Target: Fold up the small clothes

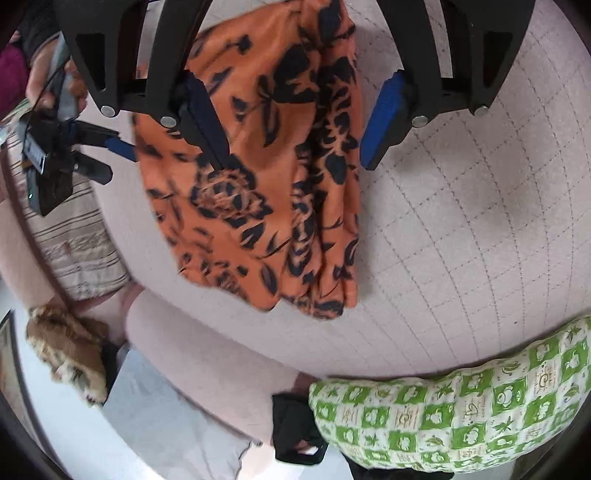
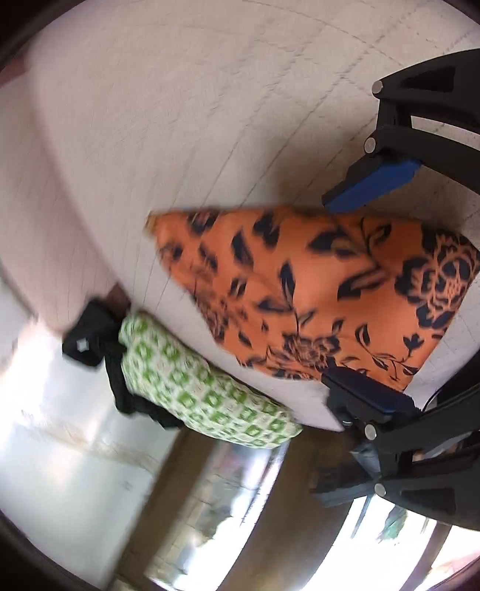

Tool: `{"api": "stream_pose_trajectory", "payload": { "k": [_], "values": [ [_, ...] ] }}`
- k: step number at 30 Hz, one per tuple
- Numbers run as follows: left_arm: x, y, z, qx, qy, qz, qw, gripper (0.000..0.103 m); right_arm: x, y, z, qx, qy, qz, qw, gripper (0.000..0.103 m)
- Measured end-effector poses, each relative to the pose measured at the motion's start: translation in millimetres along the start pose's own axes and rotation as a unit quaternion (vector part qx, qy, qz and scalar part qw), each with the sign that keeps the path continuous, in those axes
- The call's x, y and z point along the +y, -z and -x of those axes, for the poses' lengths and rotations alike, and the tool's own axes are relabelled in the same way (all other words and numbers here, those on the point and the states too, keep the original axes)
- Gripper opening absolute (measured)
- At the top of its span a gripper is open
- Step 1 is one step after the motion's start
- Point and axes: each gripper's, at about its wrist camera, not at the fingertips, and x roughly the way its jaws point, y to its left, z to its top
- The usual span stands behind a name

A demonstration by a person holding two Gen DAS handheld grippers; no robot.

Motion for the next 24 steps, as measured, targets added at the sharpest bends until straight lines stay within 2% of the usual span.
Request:
{"api": "stream_pose_trajectory", "payload": {
  "k": [4, 6, 11, 16, 24],
  "values": [
    [6, -5, -10, 0.009, -0.008, 0.019, 0.9997, 0.074, -7, -3, -22, 0.025, 0.002, -0.010, 1.000, 0.089],
    [6, -6, -10, 0.004, -0.012, 0.023, 0.9997, 0.074, 1, -5, -30, 0.030, 0.009, 0.009, 0.999, 0.089],
    [2, -9, -4, -0.009, -0.025, 0.016, 0.9995, 0.074, 10, -4, -33, 0.025, 0.027, 0.031, 0.999, 0.089],
    [-4, -16, -3, -0.017, -0.040, 0.006, 0.9990, 0.074, 13, -8, -30, 0.018, 0.029, 0.034, 0.999, 0.089],
    [-8, -20, -7, -0.012, -0.033, 0.002, 0.9994, 0.074, 15, -12, -41, 0.019, 0.037, 0.036, 0.999, 0.088]
  ]
}}
